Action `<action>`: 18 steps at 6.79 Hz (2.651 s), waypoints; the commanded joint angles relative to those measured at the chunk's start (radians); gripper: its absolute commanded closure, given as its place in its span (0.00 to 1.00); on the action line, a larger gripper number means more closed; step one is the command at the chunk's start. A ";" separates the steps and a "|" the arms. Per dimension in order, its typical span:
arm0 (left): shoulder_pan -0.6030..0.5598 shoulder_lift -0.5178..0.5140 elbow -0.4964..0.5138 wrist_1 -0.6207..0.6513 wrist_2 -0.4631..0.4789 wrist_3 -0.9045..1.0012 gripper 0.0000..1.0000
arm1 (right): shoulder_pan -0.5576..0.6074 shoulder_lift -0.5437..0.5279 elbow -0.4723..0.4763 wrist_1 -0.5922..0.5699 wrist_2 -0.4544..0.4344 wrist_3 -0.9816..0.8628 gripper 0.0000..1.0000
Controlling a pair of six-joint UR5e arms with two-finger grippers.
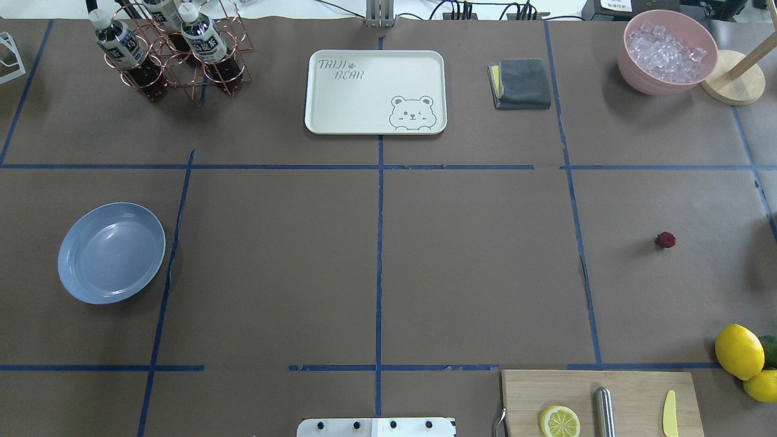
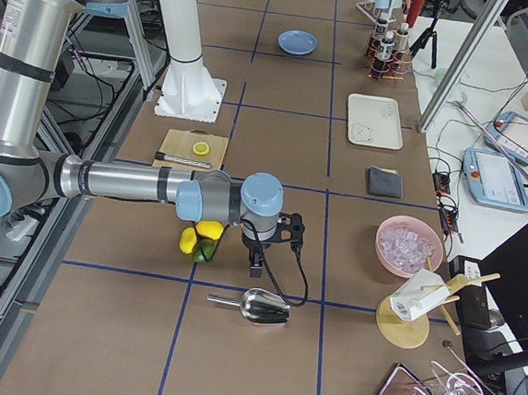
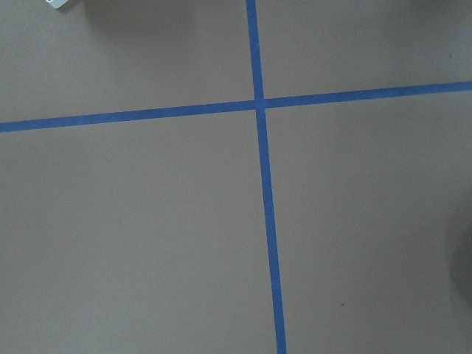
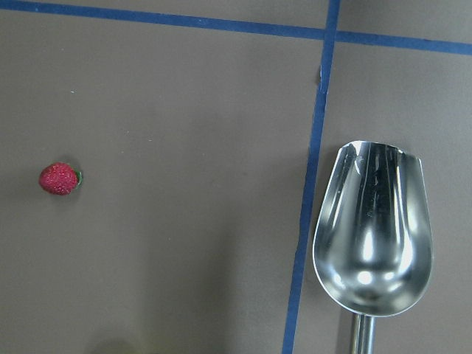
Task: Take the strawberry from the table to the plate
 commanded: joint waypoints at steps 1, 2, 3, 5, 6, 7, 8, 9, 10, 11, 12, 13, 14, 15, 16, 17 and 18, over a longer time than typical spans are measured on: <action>0.002 0.001 -0.005 -0.003 0.000 0.043 0.00 | 0.000 -0.001 -0.003 0.002 0.007 -0.002 0.00; 0.005 -0.002 -0.005 0.003 0.000 0.050 0.00 | 0.000 -0.002 -0.004 0.004 0.007 -0.002 0.00; 0.005 0.000 -0.003 -0.003 0.000 0.055 0.00 | 0.000 -0.002 -0.003 0.004 0.007 -0.002 0.00; 0.005 0.003 -0.003 -0.005 0.001 0.061 0.00 | 0.000 0.000 -0.006 0.004 0.004 -0.004 0.00; 0.005 0.002 -0.014 -0.002 -0.003 0.061 0.00 | -0.001 0.000 -0.006 0.004 -0.006 -0.004 0.00; 0.005 0.002 -0.017 -0.002 -0.016 0.059 0.00 | -0.001 0.000 -0.006 0.004 -0.022 -0.004 0.00; 0.005 0.002 -0.021 -0.010 -0.016 0.062 0.00 | -0.003 0.001 -0.006 0.004 -0.034 -0.004 0.00; 0.006 0.002 -0.023 -0.016 -0.023 0.062 0.00 | -0.001 -0.002 -0.004 0.004 -0.031 -0.002 0.00; 0.005 0.005 -0.015 -0.016 -0.037 0.056 0.00 | -0.001 -0.002 -0.004 0.002 -0.023 -0.001 0.00; 0.008 0.012 -0.009 -0.025 -0.086 0.058 0.00 | -0.003 -0.002 -0.006 0.001 -0.020 0.001 0.00; 0.022 0.012 -0.012 -0.084 -0.103 0.058 0.00 | -0.001 -0.002 -0.006 0.002 -0.019 0.001 0.00; 0.025 0.012 -0.020 -0.097 -0.188 0.053 0.00 | -0.001 -0.002 -0.004 0.002 -0.019 0.001 0.00; 0.083 0.012 -0.005 -0.158 -0.238 0.047 0.00 | -0.001 -0.004 -0.004 0.001 -0.019 -0.001 0.00; 0.159 0.012 0.027 -0.259 -0.241 0.021 0.00 | -0.001 -0.011 -0.003 0.005 -0.017 0.001 0.00; 0.242 0.012 0.046 -0.337 -0.232 -0.122 0.00 | -0.003 -0.011 -0.004 0.005 -0.019 0.001 0.00; 0.331 0.012 0.060 -0.497 -0.203 -0.321 0.00 | -0.003 -0.011 -0.004 0.005 -0.019 0.001 0.00; 0.418 0.012 0.102 -0.652 -0.118 -0.540 0.00 | -0.003 -0.011 -0.004 0.005 -0.019 0.001 0.00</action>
